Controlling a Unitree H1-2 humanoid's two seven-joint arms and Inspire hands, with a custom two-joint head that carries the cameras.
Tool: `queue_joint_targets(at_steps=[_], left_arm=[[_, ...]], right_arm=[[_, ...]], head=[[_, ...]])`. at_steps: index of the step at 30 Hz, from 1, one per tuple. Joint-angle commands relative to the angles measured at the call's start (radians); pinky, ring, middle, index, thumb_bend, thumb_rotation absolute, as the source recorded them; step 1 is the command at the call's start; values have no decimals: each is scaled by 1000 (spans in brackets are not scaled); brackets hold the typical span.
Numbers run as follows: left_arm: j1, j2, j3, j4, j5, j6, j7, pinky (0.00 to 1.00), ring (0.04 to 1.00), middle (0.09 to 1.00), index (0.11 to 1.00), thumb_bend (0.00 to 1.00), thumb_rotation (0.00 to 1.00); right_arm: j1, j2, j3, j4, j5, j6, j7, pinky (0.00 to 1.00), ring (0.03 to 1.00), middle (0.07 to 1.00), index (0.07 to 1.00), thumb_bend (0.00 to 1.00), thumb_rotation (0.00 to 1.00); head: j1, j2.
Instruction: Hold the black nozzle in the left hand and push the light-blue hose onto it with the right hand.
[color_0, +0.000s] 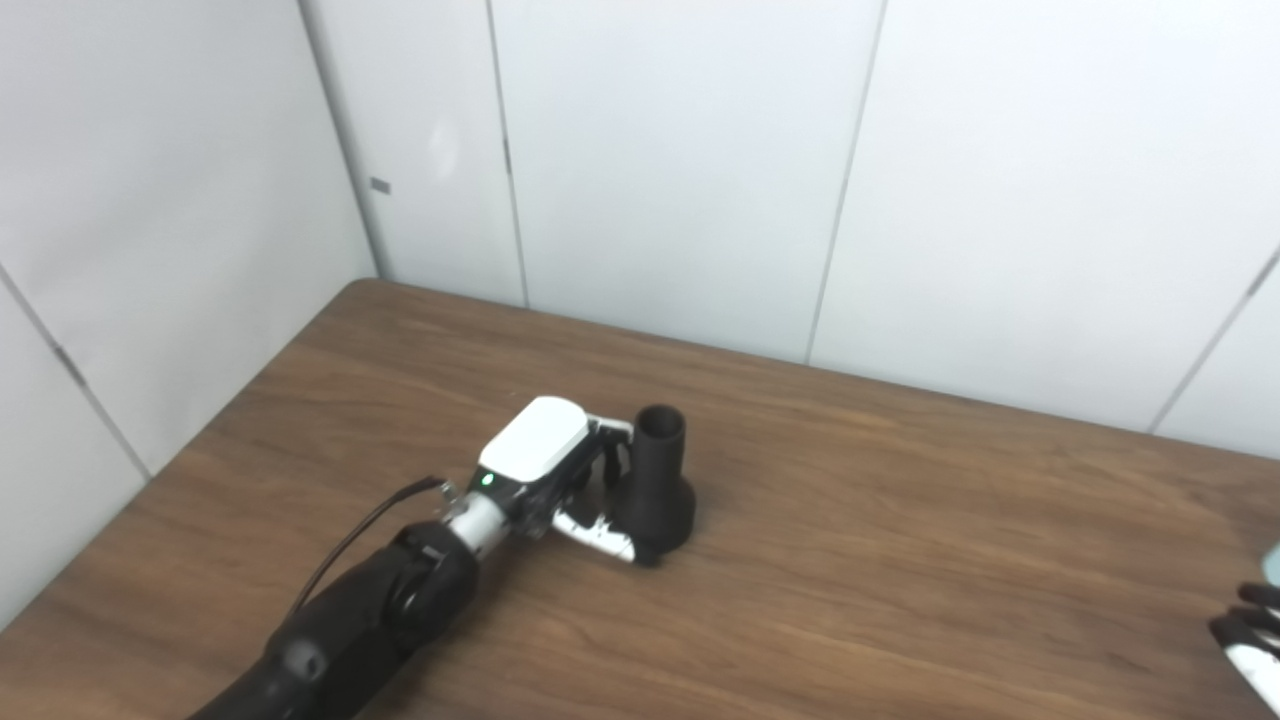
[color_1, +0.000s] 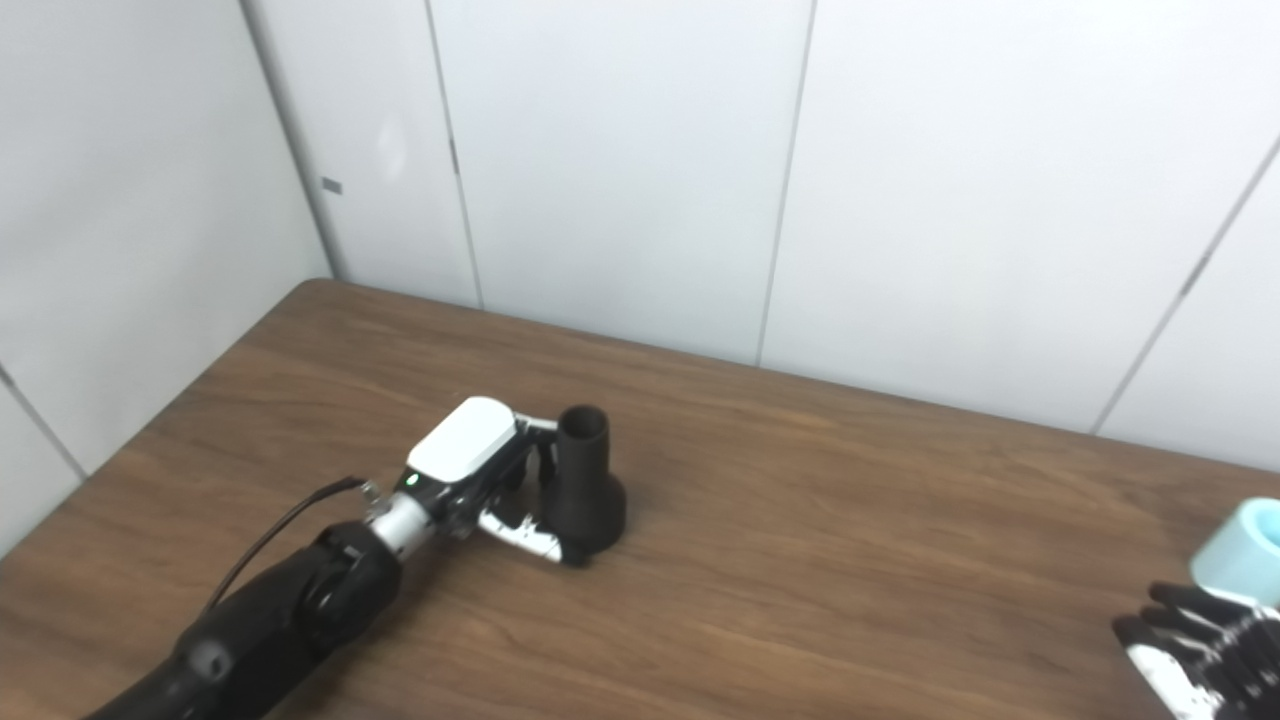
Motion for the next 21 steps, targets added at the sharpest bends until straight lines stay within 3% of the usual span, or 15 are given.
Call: queue_joint_targets(at_steps=[1, 4, 7, 10, 13, 18, 21], left_arm=[[15, -26, -27, -41, -5, -73, -49, 150, 208, 410, 506, 517, 0], [30, -40, -37, -64, -2, -100, -76, 133, 184, 457, 487, 523, 0], [41, -56, -45, -64, 6, -135, -82, 128, 180, 469, 481, 525, 0], [36, -66, -59, -34, 16, -179, -68, 126, 183, 471, 480, 525, 0], [22, -68, -112, -19, 13, -187, -37, 110, 164, 471, 480, 525, 0], [-3, -56, -215, 6, 15, -187, 42, 101, 153, 471, 480, 525, 0], [-17, -55, -266, 26, 50, -187, 80, 120, 174, 471, 480, 525, 0]], right_arm=[[-6, -8, -25, -62, -26, 24, -35, 508, 615, 631, 493, 492, 165], [3, 3, -46, -96, -58, 33, -70, 520, 620, 638, 493, 490, 156], [7, 13, -72, -97, -15, -1, -77, 563, 653, 665, 492, 487, 145], [5, 24, -86, -87, -53, -22, -111, 584, 657, 669, 492, 487, 141], [-1, 31, -96, -54, -145, -81, -178, 544, 620, 646, 492, 489, 141], [-21, 55, -110, -32, -281, -115, -289, 510, 599, 631, 493, 498, 146], [-44, 49, -125, 5, -302, -159, -333, 528, 624, 628, 494, 505, 150]], head=[[-35, 8], [-102, 8], [-178, 4], [-248, 2], [-314, -2], [-388, 9], [-419, 13]])
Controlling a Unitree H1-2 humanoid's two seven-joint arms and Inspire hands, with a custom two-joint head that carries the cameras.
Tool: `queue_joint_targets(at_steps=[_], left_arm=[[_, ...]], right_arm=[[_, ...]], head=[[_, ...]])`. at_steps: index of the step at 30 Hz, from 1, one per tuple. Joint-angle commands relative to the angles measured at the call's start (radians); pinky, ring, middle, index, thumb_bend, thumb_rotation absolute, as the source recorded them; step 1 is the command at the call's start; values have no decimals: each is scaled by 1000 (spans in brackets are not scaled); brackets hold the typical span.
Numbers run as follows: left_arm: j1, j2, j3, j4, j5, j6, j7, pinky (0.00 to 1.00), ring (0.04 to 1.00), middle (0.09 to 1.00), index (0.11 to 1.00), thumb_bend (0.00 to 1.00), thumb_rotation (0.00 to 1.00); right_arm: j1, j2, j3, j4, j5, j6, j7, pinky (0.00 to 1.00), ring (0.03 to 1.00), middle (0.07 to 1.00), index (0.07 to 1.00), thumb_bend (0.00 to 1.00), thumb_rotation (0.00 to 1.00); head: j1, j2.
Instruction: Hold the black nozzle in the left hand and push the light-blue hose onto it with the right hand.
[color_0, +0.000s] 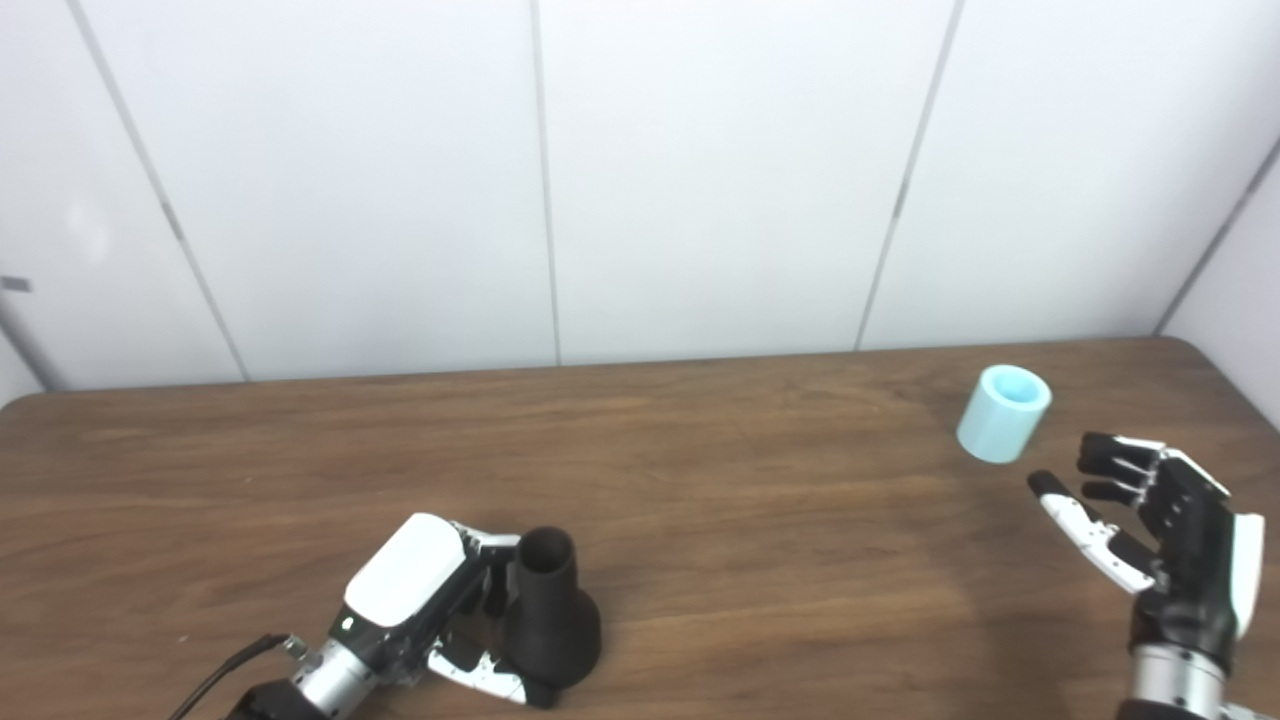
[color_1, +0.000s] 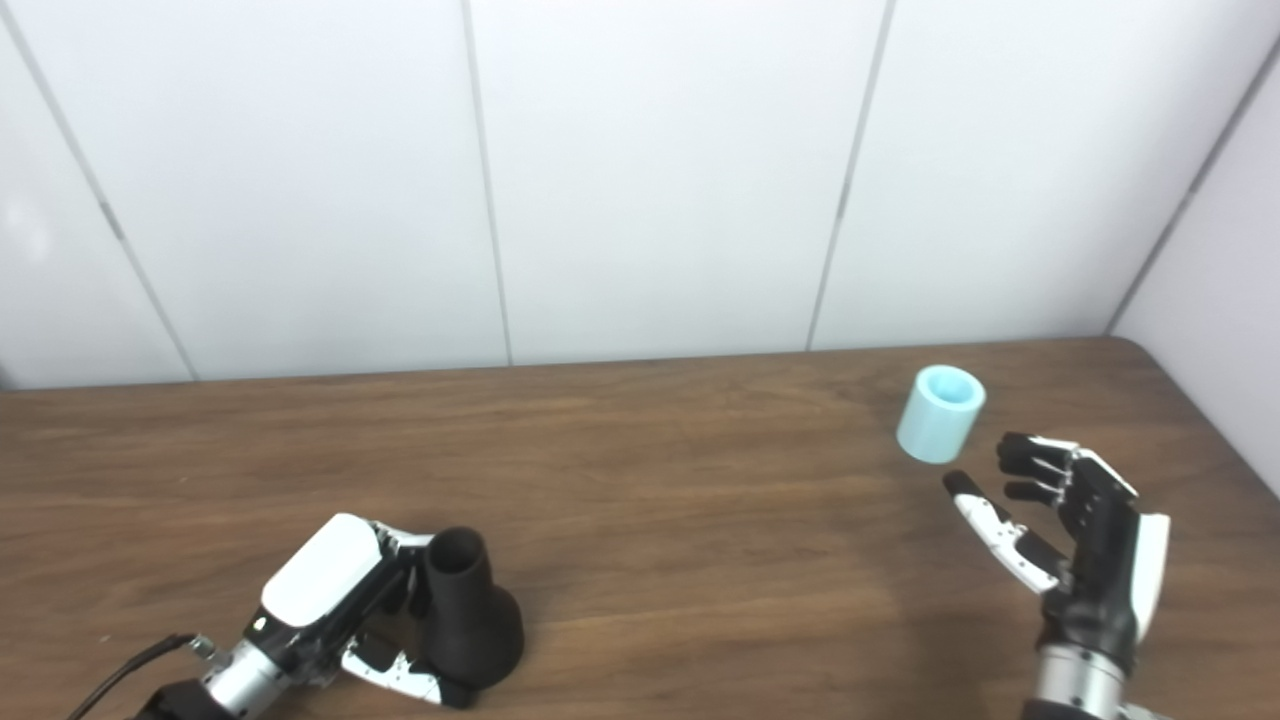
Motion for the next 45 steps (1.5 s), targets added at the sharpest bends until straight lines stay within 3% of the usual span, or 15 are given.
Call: queue_joint_targets(at_steps=[1, 5, 6, 8, 14, 20, 25, 31, 41, 45], left_arm=[[21, -17, -61, 36, 29, -25, 26, 128, 185, 471, 480, 525, 0], [0, -19, -119, 63, 24, -25, 40, 122, 176, 471, 480, 525, 0], [-5, -21, -132, 73, 21, -25, 50, 121, 174, 471, 480, 525, 0], [-17, -30, -153, 96, 28, -25, 71, 125, 178, 471, 480, 525, 0], [-48, -49, -206, 141, 29, -25, 127, 127, 175, 471, 480, 525, 0], [-55, -84, -199, 172, 49, -25, 138, 106, 157, 471, 480, 525, 0], [-48, -79, -194, 173, 36, -25, 130, 130, 182, 471, 480, 525, 0], [-40, -66, -195, 168, 50, -25, 156, 123, 178, 471, 481, 525, 0], [-33, -53, -199, 151, 34, -25, 163, 108, 163, 471, 481, 525, 0], [-31, -51, -199, 147, 33, -25, 161, 118, 174, 471, 481, 525, 0]], right_arm=[[-46, -27, -22, -2, -14, -69, -38, 535, 630, 627, 493, 506, 151], [-81, -51, -37, 35, -21, -74, -61, 488, 607, 630, 493, 511, 154], [-88, -57, -39, 42, -24, -66, -62, 491, 608, 640, 570, 626, 210], [-105, -82, -35, 71, -46, -57, -59, 517, 627, 670, 658, 739, 256], [-136, -139, -12, 125, -91, -16, -40, 609, 695, 724, 747, 823, 332], [-190, -191, 10, 183, -49, 63, 21, 658, 731, 767, 820, 914, 406], [-239, -216, 26, 242, -27, 91, 52, 683, 759, 788, 843, 974, 414], [-304, -237, 39, 322, -18, 146, 66, 741, 817, 838, 874, 959, 414], [-398, -238, 36, 445, 35, 169, 61, 818, 874, 886, 896, 912, 334], [-418, -243, 43, 488, 36, 175, 52, 798, 865, 891, 913, 921, 323]], head=[[-1, 1], [-18, 5], [-20, 4], [-21, 4], [-10, 8], [2, 9], [-63, -3], [-106, -3], [-142, -5], [-139, -3]])
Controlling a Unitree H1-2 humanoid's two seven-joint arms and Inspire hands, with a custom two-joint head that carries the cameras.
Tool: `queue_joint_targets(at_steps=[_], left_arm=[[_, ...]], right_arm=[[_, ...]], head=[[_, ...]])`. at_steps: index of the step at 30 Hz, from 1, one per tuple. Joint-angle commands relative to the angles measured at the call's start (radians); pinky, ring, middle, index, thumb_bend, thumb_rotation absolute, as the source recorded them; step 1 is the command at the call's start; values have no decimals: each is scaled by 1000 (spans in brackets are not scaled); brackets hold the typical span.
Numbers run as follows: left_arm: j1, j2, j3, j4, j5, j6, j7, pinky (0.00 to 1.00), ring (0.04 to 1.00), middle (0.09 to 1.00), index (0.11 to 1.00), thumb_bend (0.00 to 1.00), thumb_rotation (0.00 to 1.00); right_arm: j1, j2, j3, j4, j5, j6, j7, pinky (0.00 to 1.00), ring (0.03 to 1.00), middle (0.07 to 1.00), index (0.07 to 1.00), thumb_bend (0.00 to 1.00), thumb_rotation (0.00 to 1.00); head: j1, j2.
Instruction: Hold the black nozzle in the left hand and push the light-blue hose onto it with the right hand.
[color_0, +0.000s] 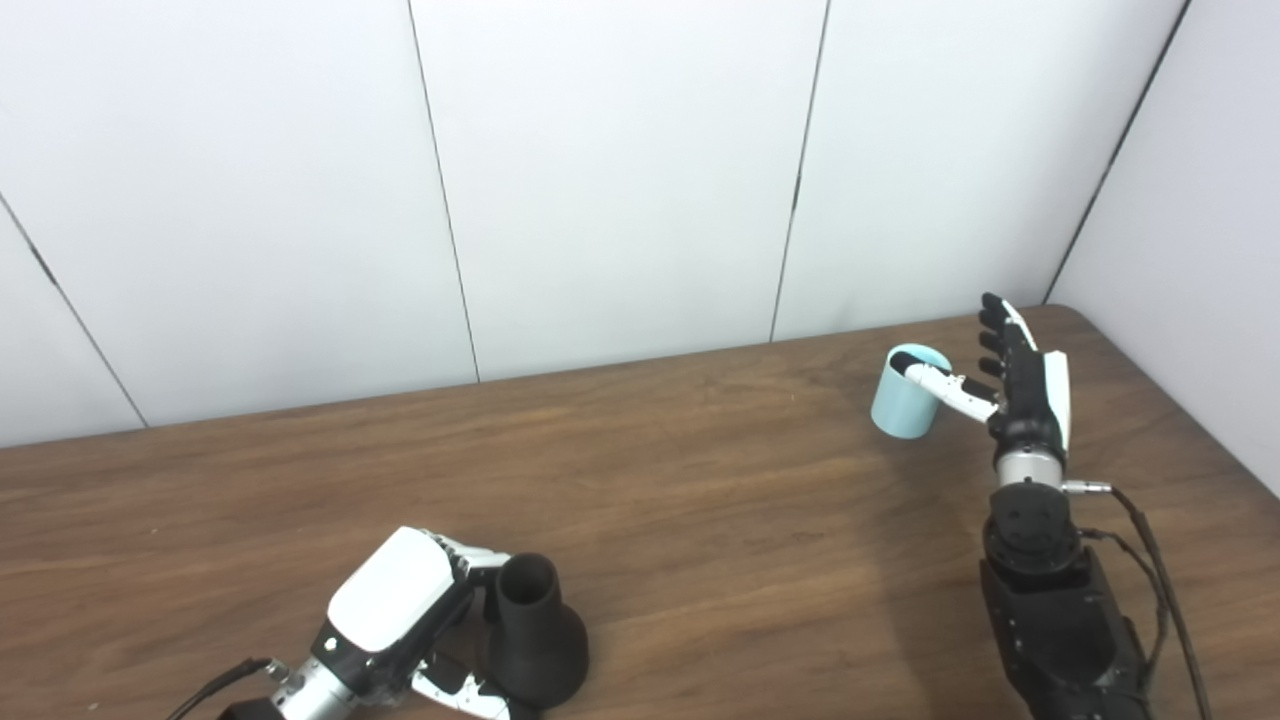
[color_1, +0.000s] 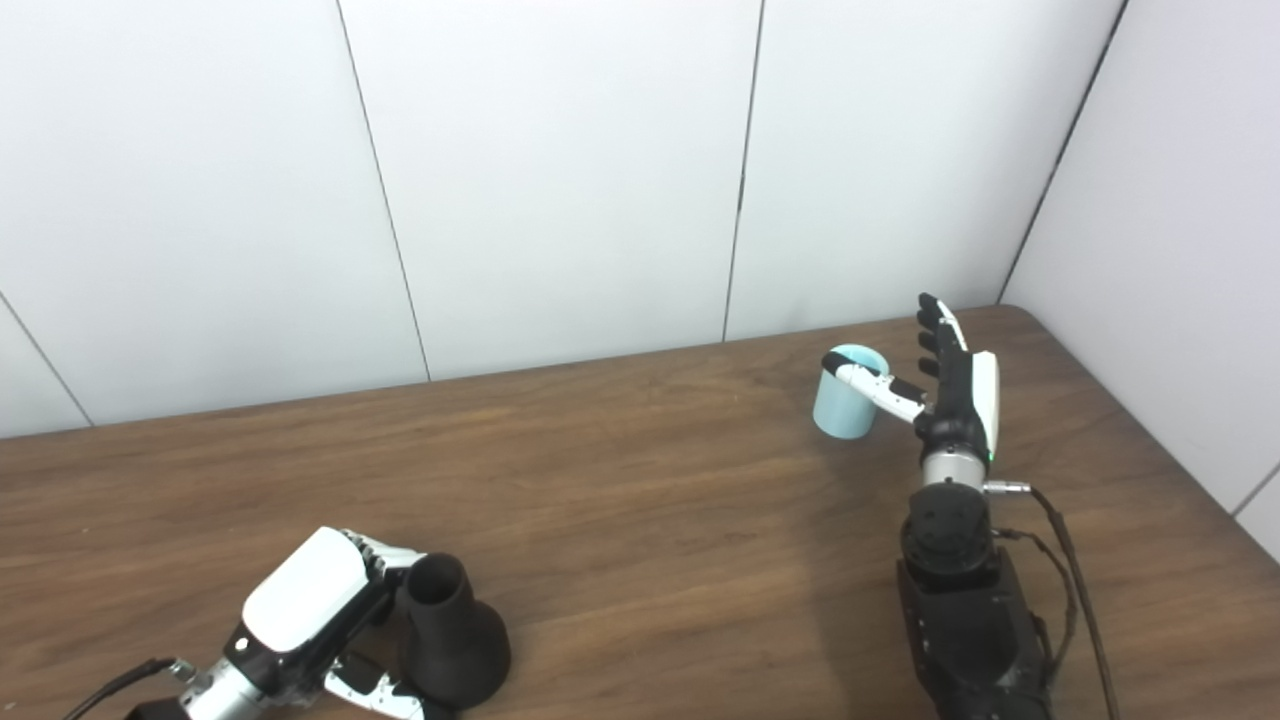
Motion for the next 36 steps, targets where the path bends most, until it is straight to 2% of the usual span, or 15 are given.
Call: queue_joint_targets(at_steps=[1, 5, 12, 20, 22, 28, 31, 35, 36], left_arm=[[75, -27, -40, 35, -11, 5, 12, 120, 175, 471, 481, 525, 0], [77, -22, -41, 29, -16, 5, 11, 122, 176, 471, 481, 525, 0], [76, -23, -45, 42, -21, 5, 16, 131, 184, 471, 481, 525, 0], [75, -22, -47, 43, -34, 5, 9, 131, 182, 471, 481, 525, 0], [75, -22, -46, 43, -34, 5, 5, 130, 183, 471, 481, 525, 0], [77, -23, -47, 46, -32, 5, 8, 129, 181, 471, 481, 525, 0], [78, -24, -46, 45, -37, 5, 9, 121, 174, 471, 481, 525, 0], [80, -25, -44, 44, -31, 4, 10, 126, 178, 471, 481, 525, 0], [80, -26, -44, 45, -29, 4, 11, 127, 179, 471, 481, 525, 0]], right_arm=[[-46, -31, 0, 0, -1, -18, -21, 790, 862, 890, 914, 924, 322], [-65, -31, 5, 56, 11, -46, -26, 782, 856, 883, 907, 941, 293], [-67, -39, 37, 145, 29, -111, -7, 809, 860, 876, 909, 981, 305], [-34, -45, 85, 130, 18, -102, 18, 795, 865, 873, 893, 1000, 324], [-29, -55, 109, 127, -11, -80, 18, 785, 848, 857, 884, 1000, 342], [-19, -69, 144, 131, -22, -84, 29, 747, 804, 823, 858, 1000, 332], [-20, -66, 141, 144, -17, -99, 23, 737, 793, 808, 842, 995, 307], [-29, -42, 108, 150, 15, -95, -7, 720, 769, 777, 804, 971, 230], [-34, -32, 92, 156, 30, -91, -21, 674, 728, 727, 746, 923, 146]], head=[[2, 2], [-3, 3], [4, 5], [8, 5], [13, 4], [17, 8], [20, 9], [20, 13], [21, 12]])
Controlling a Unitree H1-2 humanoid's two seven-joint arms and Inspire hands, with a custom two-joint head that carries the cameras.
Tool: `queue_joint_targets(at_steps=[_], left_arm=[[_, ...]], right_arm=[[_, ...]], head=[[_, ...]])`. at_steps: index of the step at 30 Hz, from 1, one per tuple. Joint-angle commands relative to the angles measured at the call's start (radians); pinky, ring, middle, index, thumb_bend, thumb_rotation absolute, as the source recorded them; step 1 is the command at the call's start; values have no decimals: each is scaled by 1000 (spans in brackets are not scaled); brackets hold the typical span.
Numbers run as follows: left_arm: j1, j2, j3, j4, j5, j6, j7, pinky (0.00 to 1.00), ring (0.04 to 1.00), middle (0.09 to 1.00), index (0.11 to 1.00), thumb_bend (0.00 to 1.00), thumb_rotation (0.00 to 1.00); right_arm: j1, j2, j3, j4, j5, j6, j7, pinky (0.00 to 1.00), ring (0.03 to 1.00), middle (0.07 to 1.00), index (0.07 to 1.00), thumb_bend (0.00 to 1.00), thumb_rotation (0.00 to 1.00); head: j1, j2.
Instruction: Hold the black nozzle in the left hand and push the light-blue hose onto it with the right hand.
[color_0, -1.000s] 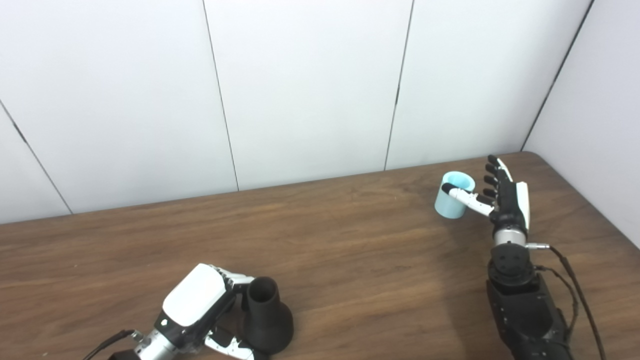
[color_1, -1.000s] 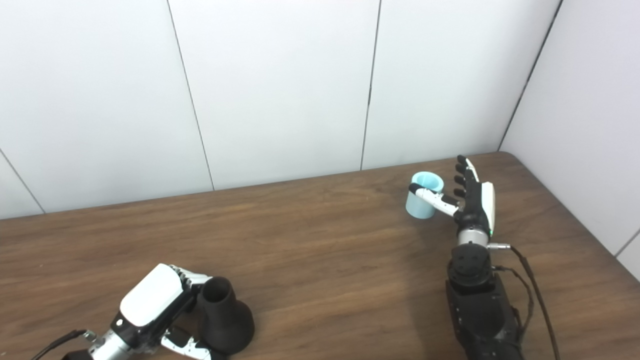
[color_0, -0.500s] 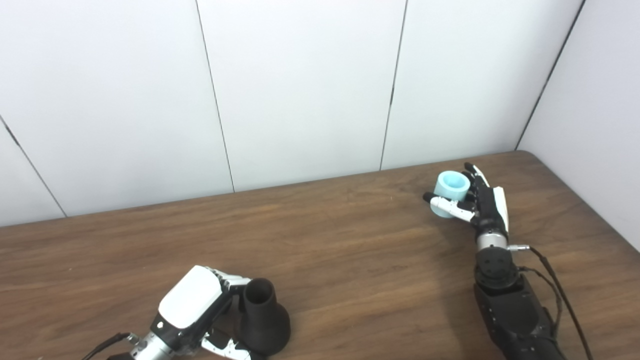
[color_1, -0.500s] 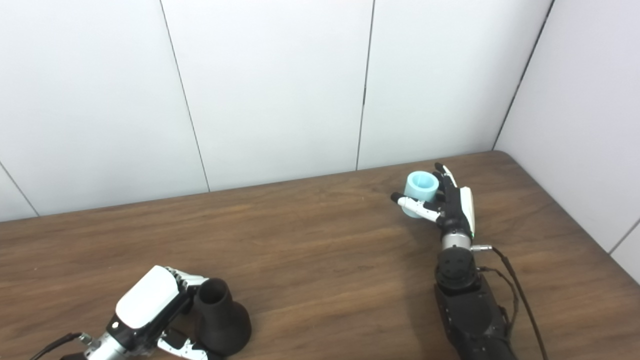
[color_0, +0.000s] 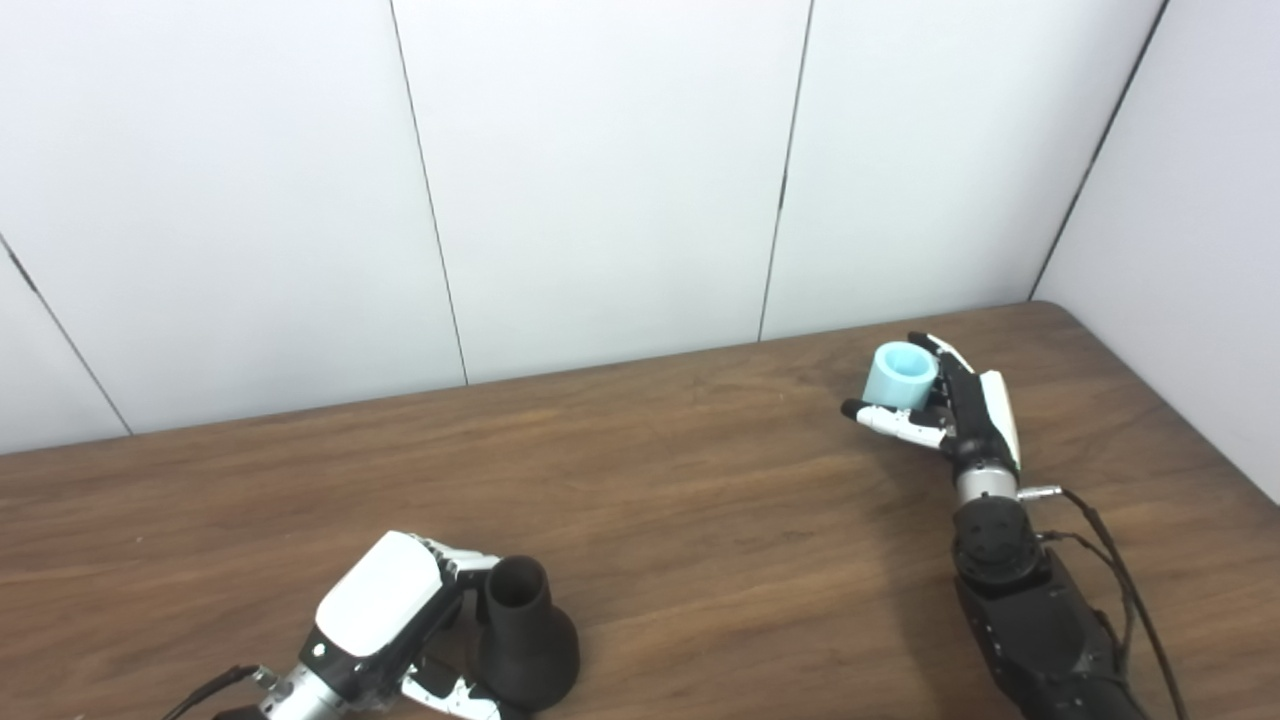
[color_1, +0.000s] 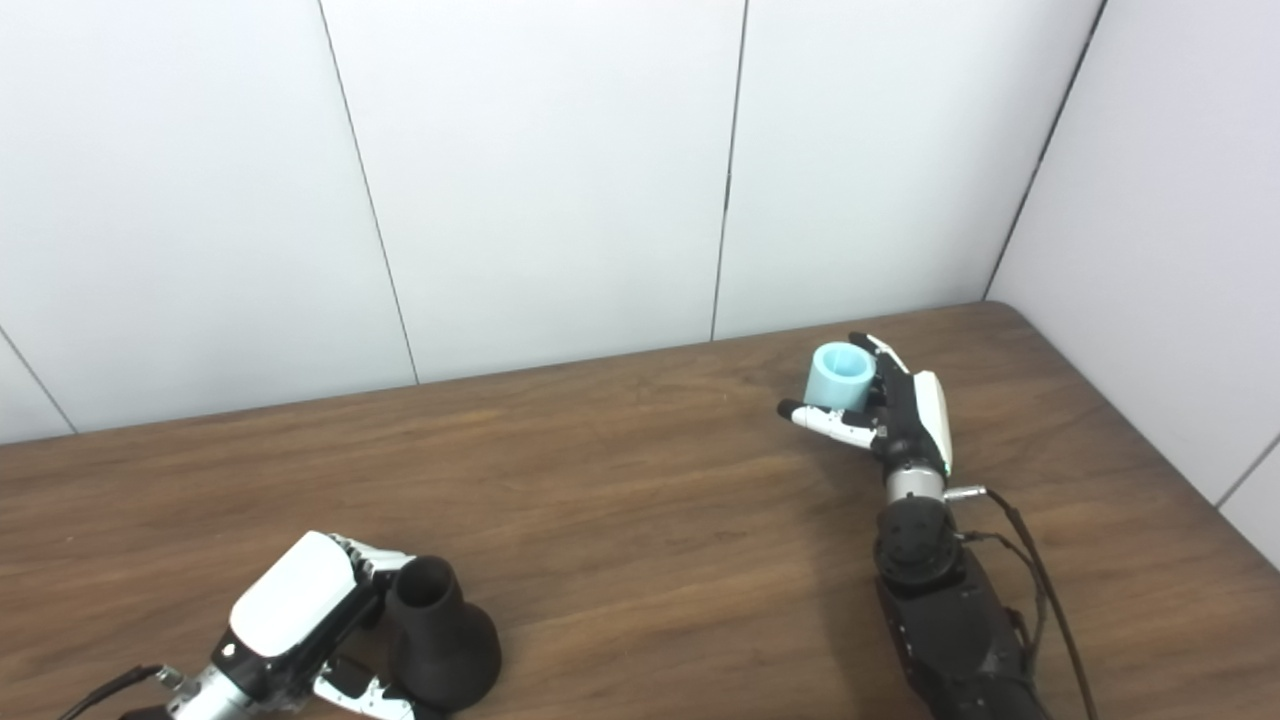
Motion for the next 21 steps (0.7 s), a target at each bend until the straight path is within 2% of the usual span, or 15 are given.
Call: queue_joint_targets(at_steps=[1, 2, 5, 6, 7, 8, 10, 12, 21], left_arm=[[79, -32, -39, 49, -11, 4, 15, 126, 178, 471, 481, 525, 0], [80, -31, -37, 46, -14, 5, 10, 125, 176, 471, 481, 525, 0], [82, -31, -31, 41, -19, 5, -3, 125, 177, 471, 481, 525, 0], [83, -31, -31, 40, -20, 5, -2, 124, 175, 471, 481, 525, 0], [83, -31, -30, 40, -20, 5, 1, 124, 176, 471, 481, 525, 0], [84, -31, -30, 40, -20, 5, 2, 124, 176, 471, 481, 525, 0], [83, -30, -31, 40, -14, 5, 8, 123, 175, 471, 481, 525, 0], [84, -29, -29, 38, -10, 5, 3, 124, 176, 471, 481, 525, 0], [85, -27, -34, 36, -16, 5, 9, 116, 168, 471, 480, 526, 0]], right_arm=[[-30, 13, -28, 5, 31, -5, -30, 660, 715, 712, 729, 908, 118], [-36, 24, -43, 14, 38, -11, -53, 633, 689, 681, 689, 887, 69], [-51, 43, -68, 38, 37, -21, -113, 608, 663, 648, 617, 844, 11], [-56, 47, -75, 47, 39, -25, -130, 610, 660, 643, 555, 686, 66], [-61, 49, -82, 56, 42, -35, -145, 586, 636, 623, 514, 587, 99], [-64, 51, -87, 63, 44, -50, -157, 533, 586, 582, 488, 555, 50], [-71, 49, -91, 95, 47, -87, -175, 438, 487, 517, 477, 532, 10], [-73, 46, -87, 112, 44, -114, -187, 401, 447, 480, 490, 527, 2], [-69, 49, -80, 125, 53, -141, -199, 391, 440, 474, 488, 527, 0]], head=[[-1, 0], [0, 1], [2, 0], [2, 0], [1, 0], [1, 1], [1, 2], [2, 3], [3, 6]])
